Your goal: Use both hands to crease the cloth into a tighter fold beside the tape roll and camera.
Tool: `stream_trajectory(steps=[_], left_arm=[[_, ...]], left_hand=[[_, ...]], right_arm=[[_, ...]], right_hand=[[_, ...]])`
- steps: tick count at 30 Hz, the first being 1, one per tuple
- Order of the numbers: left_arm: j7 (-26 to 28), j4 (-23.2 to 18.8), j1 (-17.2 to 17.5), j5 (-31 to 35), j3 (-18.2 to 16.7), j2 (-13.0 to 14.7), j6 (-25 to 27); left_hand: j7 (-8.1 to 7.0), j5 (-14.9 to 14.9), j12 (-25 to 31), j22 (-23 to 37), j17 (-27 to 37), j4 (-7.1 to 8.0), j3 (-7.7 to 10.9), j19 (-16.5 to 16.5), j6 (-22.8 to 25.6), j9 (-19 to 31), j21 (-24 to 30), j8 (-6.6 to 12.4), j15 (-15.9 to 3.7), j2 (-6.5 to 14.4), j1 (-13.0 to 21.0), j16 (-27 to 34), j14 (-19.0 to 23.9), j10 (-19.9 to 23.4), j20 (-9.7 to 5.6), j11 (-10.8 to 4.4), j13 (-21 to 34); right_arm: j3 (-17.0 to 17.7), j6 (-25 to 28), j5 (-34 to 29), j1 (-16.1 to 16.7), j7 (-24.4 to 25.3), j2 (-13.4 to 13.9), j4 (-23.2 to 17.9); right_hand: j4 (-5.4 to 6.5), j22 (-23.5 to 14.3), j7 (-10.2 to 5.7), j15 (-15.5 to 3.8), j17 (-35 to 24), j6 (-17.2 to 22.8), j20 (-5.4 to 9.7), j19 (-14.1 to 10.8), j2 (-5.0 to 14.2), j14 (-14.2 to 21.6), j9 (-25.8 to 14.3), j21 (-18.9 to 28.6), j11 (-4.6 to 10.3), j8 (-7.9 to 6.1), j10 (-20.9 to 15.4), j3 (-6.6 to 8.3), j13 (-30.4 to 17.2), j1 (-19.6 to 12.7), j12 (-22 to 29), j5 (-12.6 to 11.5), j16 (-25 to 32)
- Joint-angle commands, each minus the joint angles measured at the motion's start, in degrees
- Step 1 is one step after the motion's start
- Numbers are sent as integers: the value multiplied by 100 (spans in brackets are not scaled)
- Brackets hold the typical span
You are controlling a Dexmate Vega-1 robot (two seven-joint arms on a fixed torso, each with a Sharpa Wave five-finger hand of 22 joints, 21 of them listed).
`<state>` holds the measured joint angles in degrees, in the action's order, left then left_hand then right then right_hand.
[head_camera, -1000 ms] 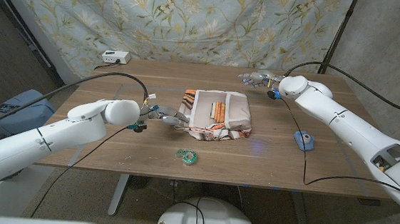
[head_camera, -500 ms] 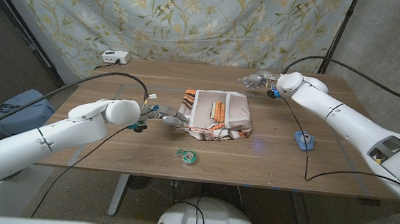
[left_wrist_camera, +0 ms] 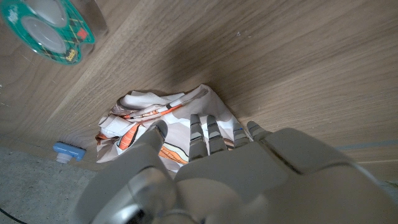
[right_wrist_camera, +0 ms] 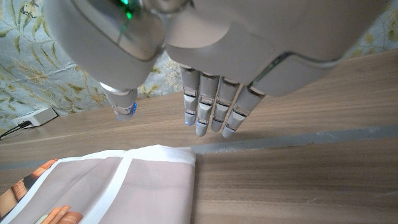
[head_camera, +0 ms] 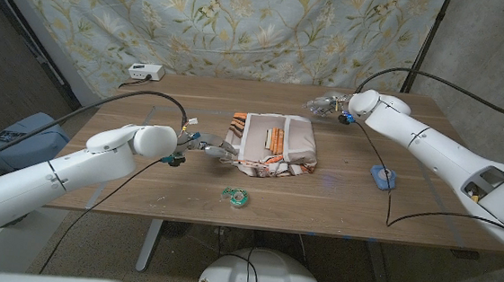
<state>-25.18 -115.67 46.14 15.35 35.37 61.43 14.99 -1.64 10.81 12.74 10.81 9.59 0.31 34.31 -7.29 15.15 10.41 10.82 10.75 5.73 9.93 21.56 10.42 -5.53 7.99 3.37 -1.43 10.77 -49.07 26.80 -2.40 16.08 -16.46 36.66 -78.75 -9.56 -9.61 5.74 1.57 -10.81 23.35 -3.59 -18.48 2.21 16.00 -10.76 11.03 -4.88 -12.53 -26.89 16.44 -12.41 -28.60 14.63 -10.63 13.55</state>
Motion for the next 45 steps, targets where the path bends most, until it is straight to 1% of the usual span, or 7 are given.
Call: stream_trajectory(steps=[1, 10, 20, 33, 36, 41, 45], left_arm=[[-20, 7, -9, -7, -7, 15, 40], [-25, 64, -20, -56, -15, 21, -21], [-3, 31, 16, -81, -29, 44, 42], [-42, 98, -80, -36, 25, -23, -2], [-41, 105, -88, -30, 32, -32, -5], [-48, 127, -93, -44, 39, -42, -11], [-37, 132, -84, -53, 37, -48, 18]], left_hand=[[3, -9, -16, 6, 21, 0, 41, -47, 69, 6, 40, 29, -9, 7, -10, 9, 9, 50, 20, -15, 14], [-11, -9, -22, 6, 21, -5, 45, -49, 75, 7, 46, 27, -7, 13, -7, 10, 13, 48, 20, -21, 14], [-11, -9, -25, 6, 20, -12, 52, -54, 84, 7, 52, 25, -5, 21, -2, 11, 19, 52, 17, -21, 14], [-27, -9, -37, 5, 20, -23, 58, -59, 106, 8, 61, 26, -2, 21, 4, 16, 37, 43, 17, -21, 15], [-40, -10, -36, 5, 20, -26, 58, -61, 111, 9, 63, 26, 1, 20, 4, 16, 40, 49, 17, -25, 15], [-39, -10, -41, 5, 20, -30, 61, -64, 115, 10, 67, 24, 1, 22, 7, 17, 45, 43, 17, -18, 15], [-41, -10, -39, 5, 20, -33, 63, -67, 120, 10, 68, 25, 6, 23, 8, 14, 41, 53, 20, -24, 16]], right_arm=[[-202, 97, -238, -131, -151, -105, 197], [-412, 6, -391, -358, -328, -341, 639], [-546, -68, -496, -517, -480, -479, 965], [-599, -78, -564, -542, -504, -557, 1076], [-612, -113, -576, -546, -489, -590, 1112], [-644, -142, -601, -558, -473, -655, 1169], [-642, -182, -586, -547, -450, -701, 1209]], right_hand=[[-7, -12, 7, 5, -20, 93, -20, 11, -22, 95, -16, -20, 17, -28, -98, 40, -40, -89, 69, -24, 20], [0, -12, 2, 0, -26, 160, -40, 40, -35, 141, -22, -29, 19, -34, -168, 39, -78, -121, 122, -29, 17], [8, -12, -6, -3, -31, 191, -41, 63, -53, 162, -26, -35, 33, -28, -168, 32, -109, -140, 145, -32, 7], [23, -12, -40, -28, -41, 274, -43, 82, -82, 232, -33, -34, 70, -30, -220, 15, -164, -163, 207, -41, 7], [35, -12, -70, -88, -59, 360, -41, 88, -92, 342, -40, -30, 98, -27, -439, 7, -233, -197, 356, -55, 22], [51, -12, -129, -173, -90, 579, -33, 77, -89, 557, -52, -21, 236, -55, -670, -3, -339, -242, 558, -70, 70], [54, -11, -150, -241, -108, 700, -37, 62, -80, 701, -59, -15, 244, -68, -777, -3, -402, -280, 667, -80, 108]])
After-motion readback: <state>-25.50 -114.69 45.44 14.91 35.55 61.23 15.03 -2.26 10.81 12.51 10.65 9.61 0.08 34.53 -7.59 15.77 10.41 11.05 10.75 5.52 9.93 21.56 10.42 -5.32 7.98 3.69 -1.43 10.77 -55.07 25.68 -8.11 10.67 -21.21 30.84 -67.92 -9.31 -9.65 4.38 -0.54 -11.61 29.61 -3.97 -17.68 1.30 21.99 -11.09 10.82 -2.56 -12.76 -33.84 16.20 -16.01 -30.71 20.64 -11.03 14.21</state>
